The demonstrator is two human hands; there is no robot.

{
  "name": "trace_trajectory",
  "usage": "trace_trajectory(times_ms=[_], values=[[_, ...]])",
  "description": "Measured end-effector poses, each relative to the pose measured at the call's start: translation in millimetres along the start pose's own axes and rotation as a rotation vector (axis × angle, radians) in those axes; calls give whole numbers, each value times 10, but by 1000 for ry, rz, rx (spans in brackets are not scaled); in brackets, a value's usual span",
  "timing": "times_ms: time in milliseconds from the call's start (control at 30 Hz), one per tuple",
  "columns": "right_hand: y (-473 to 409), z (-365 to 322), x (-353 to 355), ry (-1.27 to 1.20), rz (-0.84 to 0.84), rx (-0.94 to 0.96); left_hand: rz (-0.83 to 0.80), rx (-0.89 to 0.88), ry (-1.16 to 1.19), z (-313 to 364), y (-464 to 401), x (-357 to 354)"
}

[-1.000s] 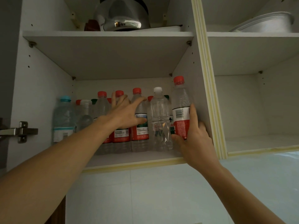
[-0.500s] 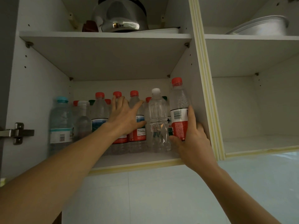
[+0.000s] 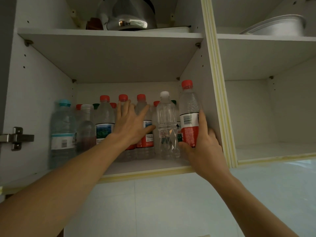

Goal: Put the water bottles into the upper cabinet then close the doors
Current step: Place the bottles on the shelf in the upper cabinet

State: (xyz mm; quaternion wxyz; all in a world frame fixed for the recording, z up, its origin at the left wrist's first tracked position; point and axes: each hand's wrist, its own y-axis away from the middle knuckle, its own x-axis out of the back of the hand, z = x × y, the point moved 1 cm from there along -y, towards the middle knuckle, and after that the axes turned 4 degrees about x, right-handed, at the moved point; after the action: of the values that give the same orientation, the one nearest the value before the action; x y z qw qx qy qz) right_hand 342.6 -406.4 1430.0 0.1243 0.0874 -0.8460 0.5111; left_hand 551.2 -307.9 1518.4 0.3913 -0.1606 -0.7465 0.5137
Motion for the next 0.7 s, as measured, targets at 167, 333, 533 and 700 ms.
trace_trajectory(times_ms=[167, 333, 533, 700], values=[[13, 11, -9, 10, 16, 5, 55, 27, 337, 107, 17, 214], [9, 6, -17, 40, 48, 13, -112, -157, 348, 437, -43, 280], [30, -9, -21, 53, 33, 15, -281, -89, 489, 505, -146, 165], [31, -12, -6, 67, 35, 17, -225, -120, 438, 383, -184, 113]])
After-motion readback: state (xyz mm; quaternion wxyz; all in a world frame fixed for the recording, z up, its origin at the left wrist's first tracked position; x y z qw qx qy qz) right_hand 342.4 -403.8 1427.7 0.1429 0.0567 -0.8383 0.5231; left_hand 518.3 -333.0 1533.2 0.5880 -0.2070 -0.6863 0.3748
